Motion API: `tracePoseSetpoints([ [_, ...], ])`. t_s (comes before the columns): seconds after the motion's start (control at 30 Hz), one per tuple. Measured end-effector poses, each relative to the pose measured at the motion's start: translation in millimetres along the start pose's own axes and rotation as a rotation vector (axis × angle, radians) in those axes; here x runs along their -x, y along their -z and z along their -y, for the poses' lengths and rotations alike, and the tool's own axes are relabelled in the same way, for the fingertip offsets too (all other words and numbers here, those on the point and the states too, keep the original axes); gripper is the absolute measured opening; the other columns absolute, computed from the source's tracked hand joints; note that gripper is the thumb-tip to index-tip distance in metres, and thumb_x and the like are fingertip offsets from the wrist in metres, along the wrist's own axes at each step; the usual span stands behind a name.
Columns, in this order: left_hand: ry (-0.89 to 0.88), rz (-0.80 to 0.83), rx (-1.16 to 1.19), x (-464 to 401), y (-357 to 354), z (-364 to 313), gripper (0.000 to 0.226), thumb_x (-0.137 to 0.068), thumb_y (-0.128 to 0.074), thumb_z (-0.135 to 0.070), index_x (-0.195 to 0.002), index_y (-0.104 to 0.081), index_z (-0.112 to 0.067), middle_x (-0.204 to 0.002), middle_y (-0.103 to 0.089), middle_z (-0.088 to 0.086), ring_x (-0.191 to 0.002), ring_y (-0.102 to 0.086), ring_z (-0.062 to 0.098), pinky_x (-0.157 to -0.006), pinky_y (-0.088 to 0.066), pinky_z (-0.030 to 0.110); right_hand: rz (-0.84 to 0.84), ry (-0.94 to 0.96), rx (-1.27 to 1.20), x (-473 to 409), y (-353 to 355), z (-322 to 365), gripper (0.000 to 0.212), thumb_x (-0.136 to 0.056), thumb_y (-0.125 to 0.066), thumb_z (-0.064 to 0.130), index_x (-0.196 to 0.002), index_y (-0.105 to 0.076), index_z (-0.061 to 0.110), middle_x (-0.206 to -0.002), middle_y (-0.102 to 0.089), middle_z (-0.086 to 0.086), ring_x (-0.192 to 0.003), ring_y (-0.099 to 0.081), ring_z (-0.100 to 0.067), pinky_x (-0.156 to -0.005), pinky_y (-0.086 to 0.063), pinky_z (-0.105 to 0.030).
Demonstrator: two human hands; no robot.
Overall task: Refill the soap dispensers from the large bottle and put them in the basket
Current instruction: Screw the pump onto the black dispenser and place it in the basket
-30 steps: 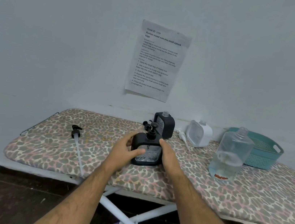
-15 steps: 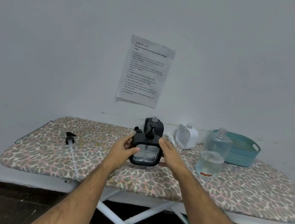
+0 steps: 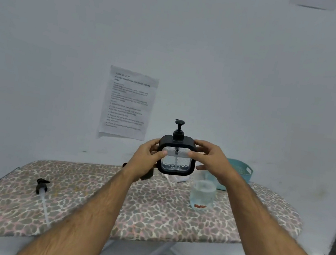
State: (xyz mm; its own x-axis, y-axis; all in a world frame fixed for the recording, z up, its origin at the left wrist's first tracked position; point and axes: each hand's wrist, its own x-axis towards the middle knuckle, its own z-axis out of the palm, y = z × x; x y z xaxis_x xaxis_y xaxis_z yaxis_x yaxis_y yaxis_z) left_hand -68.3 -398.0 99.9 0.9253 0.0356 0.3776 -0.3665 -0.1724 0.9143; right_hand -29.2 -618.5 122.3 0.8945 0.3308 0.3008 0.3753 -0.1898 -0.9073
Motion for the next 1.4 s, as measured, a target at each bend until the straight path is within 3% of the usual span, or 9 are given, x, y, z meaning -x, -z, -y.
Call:
tracePoseSetpoints([
  [0.13,-0.032,0.062,0.006,-25,-30,-17,0.034,-0.098,-0.06,-0.012,-0.128,-0.055,-0.026,-0.121,-0.066,0.004,-0.103,-0.066,0.012,-0.074,-0.058,0.024,-0.041,0.016,0.007,-1,42,5,0.039,-0.089,-0.073,0.016,-0.126,-0.061,0.021,-0.113,-0.069,-0.002,-0.097,-0.065,-0.015,-0.075,-0.055,-0.035],
  [0.4,-0.04,0.151,0.036,-92,-93,-23,0.033,-0.097,-0.06,-0.009,-0.126,-0.056,-0.025,-0.124,-0.063,0.01,-0.108,-0.065,0.02,-0.082,-0.06,0.034,-0.151,0.025,0.025,-27,114,-12,0.051,-0.09,-0.072,0.015,-0.137,-0.053,0.018,-0.117,-0.067,-0.001,-0.103,-0.065,-0.018,-0.074,-0.052,-0.032],
  [0.53,-0.032,0.209,0.022,-129,-119,-14,0.038,-0.098,-0.058,-0.008,-0.133,-0.053,-0.021,-0.126,-0.062,0.01,-0.11,-0.064,0.02,-0.077,-0.059,0.028,-0.187,0.009,0.056,-44,142,-28,0.06,-0.089,-0.073,0.013,-0.143,-0.048,0.018,-0.118,-0.066,-0.003,-0.1,-0.066,-0.017,-0.076,-0.054,-0.032],
  [0.73,-0.028,0.315,0.006,-181,-151,5,0.038,-0.1,-0.052,-0.005,-0.132,-0.055,-0.025,-0.12,-0.064,-0.002,-0.101,-0.064,0.007,-0.074,-0.057,0.022,-0.217,-0.006,0.087,-69,175,-54,0.049,-0.084,-0.077,0.01,-0.128,-0.059,0.02,-0.109,-0.066,-0.005,-0.091,-0.064,-0.02,-0.076,-0.055,-0.035],
  [0.9,-0.038,0.354,-0.014,-215,-167,29,0.042,-0.1,-0.052,-0.004,-0.138,-0.056,-0.021,-0.122,-0.067,0.001,-0.107,-0.065,0.011,-0.079,-0.056,0.022,-0.309,-0.025,0.106,-88,185,-84,0.039,-0.074,-0.086,0.015,-0.106,-0.066,0.021,-0.104,-0.069,-0.007,-0.089,-0.068,-0.025,-0.08,-0.059,-0.042],
  [1.03,-0.052,0.317,-0.093,-238,-178,50,0.038,-0.096,-0.06,-0.005,-0.129,-0.063,-0.021,-0.116,-0.07,0.003,-0.103,-0.067,0.015,-0.08,-0.058,0.024,-0.415,-0.054,0.196,-99,182,-108,0.039,-0.072,-0.087,0.022,-0.104,-0.066,0.021,-0.1,-0.069,0.001,-0.085,-0.067,-0.018,-0.074,-0.057,-0.032],
  [1.2,0.038,0.29,-0.186,-263,-183,79,0.024,-0.096,-0.063,-0.02,-0.119,-0.069,-0.013,-0.111,-0.072,0.002,-0.104,-0.069,0.016,-0.084,-0.059,0.031,-0.57,-0.109,0.277,-107,176,-132,0.039,-0.073,-0.085,0.03,-0.103,-0.063,0.02,-0.093,-0.065,0.009,-0.081,-0.063,-0.01,-0.065,-0.046,-0.022],
  [1.4,0.095,0.385,-0.225,-266,-191,111,0.035,-0.095,-0.065,-0.019,-0.129,-0.061,-0.01,-0.12,-0.068,0.004,-0.107,-0.067,0.013,-0.089,-0.057,0.031,-0.692,-0.223,0.362,-114,173,-157,0.039,-0.075,-0.083,0.033,-0.102,-0.058,0.021,-0.086,-0.059,0.016,-0.079,-0.059,-0.004,-0.062,-0.043,-0.018],
])
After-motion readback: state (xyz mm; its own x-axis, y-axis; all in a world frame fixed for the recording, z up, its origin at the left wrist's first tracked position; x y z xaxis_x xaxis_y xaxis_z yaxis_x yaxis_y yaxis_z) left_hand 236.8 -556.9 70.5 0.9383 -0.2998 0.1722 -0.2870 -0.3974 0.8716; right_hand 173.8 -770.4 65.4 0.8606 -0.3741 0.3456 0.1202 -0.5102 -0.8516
